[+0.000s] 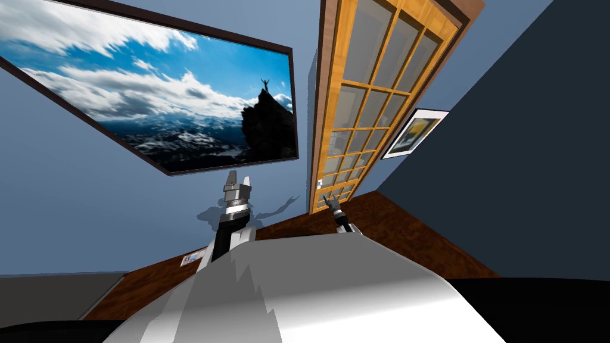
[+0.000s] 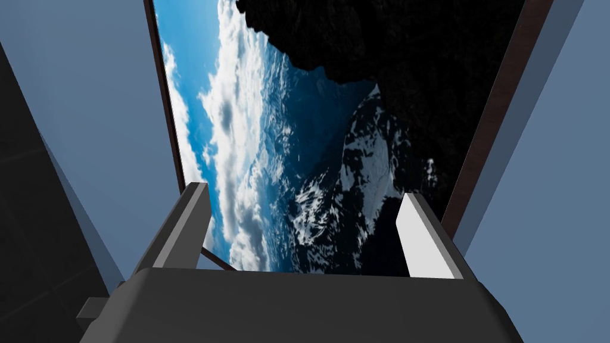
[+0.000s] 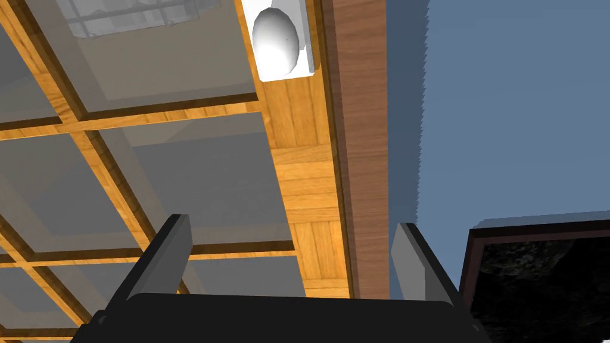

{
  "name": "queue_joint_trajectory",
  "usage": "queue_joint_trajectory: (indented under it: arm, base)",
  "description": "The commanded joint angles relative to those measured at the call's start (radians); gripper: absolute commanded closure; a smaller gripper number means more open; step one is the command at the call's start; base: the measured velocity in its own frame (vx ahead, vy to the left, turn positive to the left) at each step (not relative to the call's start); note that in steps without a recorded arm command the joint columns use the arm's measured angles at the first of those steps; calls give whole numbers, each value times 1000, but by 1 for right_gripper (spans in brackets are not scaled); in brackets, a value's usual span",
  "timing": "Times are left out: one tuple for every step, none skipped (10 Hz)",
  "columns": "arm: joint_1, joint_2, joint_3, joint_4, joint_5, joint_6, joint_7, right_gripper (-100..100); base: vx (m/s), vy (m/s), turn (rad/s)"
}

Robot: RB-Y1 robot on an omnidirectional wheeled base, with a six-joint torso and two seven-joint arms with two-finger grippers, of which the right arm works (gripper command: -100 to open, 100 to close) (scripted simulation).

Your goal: Pull the door open

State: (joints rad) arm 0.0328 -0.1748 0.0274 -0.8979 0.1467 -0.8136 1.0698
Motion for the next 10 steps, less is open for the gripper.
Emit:
queue_joint_trajectory:
  arm:
    - [-12, -3, 3, 40, 2, -15, 41, -100]
    - [-21, -5, 5, 65, 3, -23, 64, -100]
    - [-28, -7, 6, 85, 4, -31, 82, -100]
    - [-35, -9, 8, 106, 5, -38, 101, -100]
    - [-42, -10, 9, 126, 5, -45, 120, -100]
    - [-49, -12, 10, 144, 6, -51, 136, -100]
    - [-54, -13, 11, 159, 7, -56, 149, -100]
    - [-64, -15, 13, 187, 8, -66, 175, -100]
    - [-67, -16, 14, 198, 8, -70, 185, -100]
    - [-72, -17, 15, 212, 9, -75, 198, -100]
  base:
    - [77, -30, 72]
    - [79, -32, 71]
    - [78, -33, 52]
    - [70, -32, 47]
    - [63, -25, 52]
    - [59, -18, 48]
    - [59, -23, 38]
    - [69, -37, 60]
    - [71, -29, 53]
    - [57, -26, 27]
